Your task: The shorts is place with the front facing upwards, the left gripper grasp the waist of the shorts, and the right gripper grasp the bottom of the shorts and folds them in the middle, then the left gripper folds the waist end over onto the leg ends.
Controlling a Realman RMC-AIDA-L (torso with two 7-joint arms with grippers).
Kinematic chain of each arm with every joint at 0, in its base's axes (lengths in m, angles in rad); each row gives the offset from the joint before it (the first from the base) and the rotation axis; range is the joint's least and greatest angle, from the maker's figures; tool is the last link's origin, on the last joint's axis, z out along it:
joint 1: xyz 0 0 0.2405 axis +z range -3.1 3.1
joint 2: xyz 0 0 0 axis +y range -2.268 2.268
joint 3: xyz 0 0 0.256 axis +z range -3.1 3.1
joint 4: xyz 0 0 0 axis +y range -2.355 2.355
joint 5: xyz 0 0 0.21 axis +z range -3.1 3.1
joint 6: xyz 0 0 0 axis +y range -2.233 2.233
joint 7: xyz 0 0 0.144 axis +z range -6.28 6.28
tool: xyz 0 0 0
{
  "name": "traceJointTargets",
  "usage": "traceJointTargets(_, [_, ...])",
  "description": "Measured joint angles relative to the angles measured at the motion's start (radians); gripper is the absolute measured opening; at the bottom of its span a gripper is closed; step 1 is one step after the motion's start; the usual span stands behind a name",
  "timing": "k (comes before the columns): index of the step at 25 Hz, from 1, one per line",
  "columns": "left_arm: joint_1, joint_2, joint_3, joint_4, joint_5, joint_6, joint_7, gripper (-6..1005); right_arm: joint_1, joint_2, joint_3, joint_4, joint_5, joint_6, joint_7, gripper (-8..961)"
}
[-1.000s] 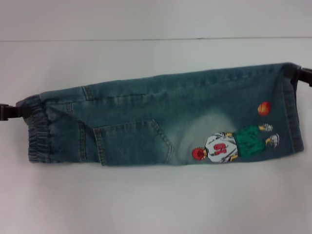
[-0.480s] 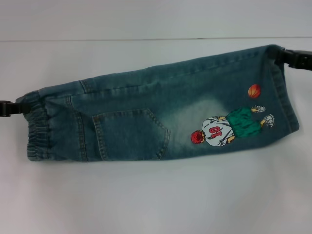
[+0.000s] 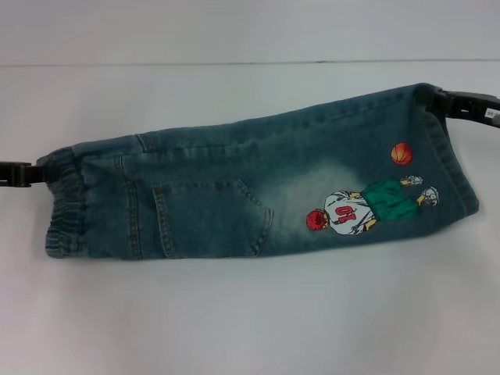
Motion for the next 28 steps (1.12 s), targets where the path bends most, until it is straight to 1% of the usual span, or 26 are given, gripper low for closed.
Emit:
traceJointTargets(3, [-0.001,0.0,0.019,-0.019,0.001,-0.035,0.0,71,0.01,0.014,0.0,0.0,0.001,0.05,-0.006,44])
traceJointTargets(7, [-0.002,-0.002,0.03,-0.028,0.001,-0.058,0.0,71,0.024,0.026,-0.001,0.002,0.001,0.091,-0.027,44])
traceJointTargets(16, [0.003,-0.009,0.035,-0.028,0.0,-0.079,0.0,73,0.04,0.039,-0.034,0.003,-0.002,0.159,-0.031,44])
traceJointTargets(23, [-0.001,-0.015,0.043,-0.036,0.0,-0.101,0.002,74,0.05,0.045,-0.055,0.019,-0.001,0.191,-0.029,44])
traceJointTargets(28, [-0.005,-0.024,0.046,-0.043,-0.002,-0.125,0.001,75,0.056,0.053,-0.069,0.027,-0.002,0.216,-0.034,45])
